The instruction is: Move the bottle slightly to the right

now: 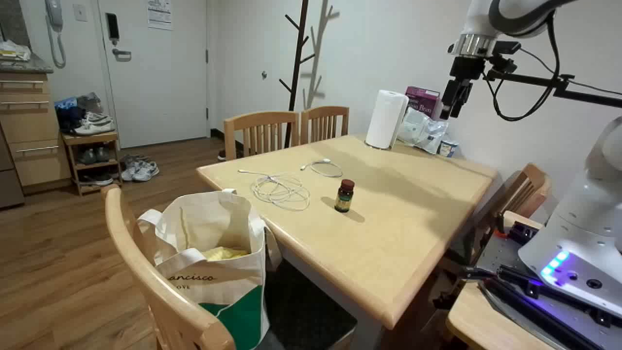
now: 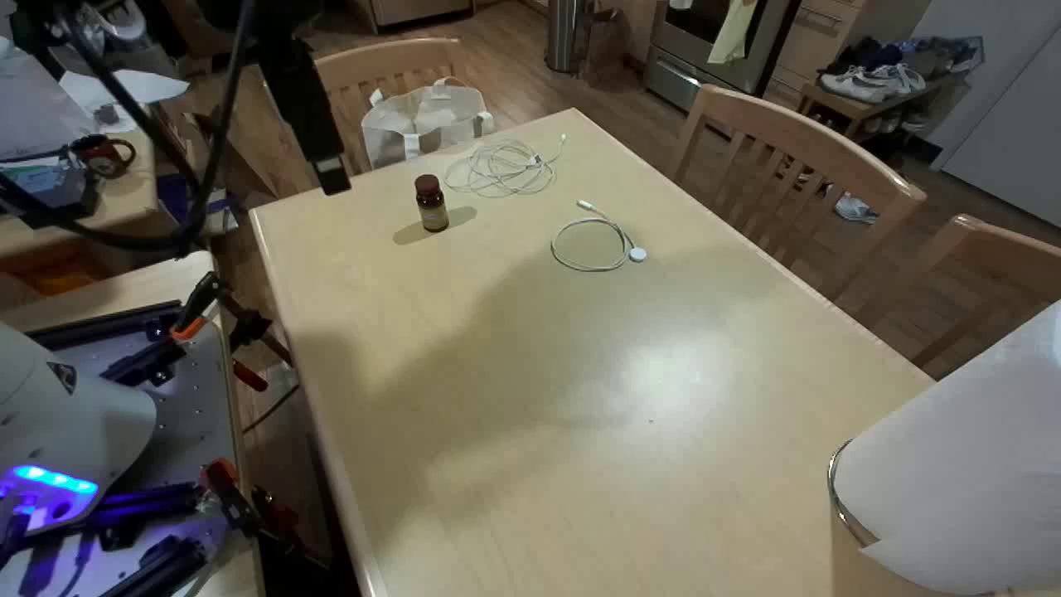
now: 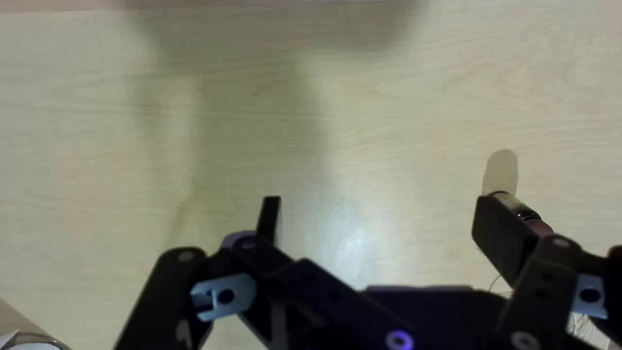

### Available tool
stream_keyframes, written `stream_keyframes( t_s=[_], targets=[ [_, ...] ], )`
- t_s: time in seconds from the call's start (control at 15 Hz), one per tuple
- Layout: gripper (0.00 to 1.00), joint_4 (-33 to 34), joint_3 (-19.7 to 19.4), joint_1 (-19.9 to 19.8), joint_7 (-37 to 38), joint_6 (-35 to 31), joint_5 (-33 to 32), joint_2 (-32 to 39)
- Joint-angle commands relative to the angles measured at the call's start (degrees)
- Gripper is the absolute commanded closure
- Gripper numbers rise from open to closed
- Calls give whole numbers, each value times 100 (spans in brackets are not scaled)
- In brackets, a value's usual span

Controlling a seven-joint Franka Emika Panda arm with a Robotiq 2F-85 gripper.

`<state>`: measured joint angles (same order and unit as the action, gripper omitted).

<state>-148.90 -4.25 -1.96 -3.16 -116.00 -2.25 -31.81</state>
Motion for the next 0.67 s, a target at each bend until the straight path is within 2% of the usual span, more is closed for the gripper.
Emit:
stream_keyframes(
  t_s=[0.0, 0.33, 0.6],
  targets=[
    [0, 9, 30, -34, -16, 11, 18, 2],
    [0, 6, 141, -55, 74, -124, -140, 28],
    [0, 100, 664, 80, 328, -1034, -520, 142]
  ],
)
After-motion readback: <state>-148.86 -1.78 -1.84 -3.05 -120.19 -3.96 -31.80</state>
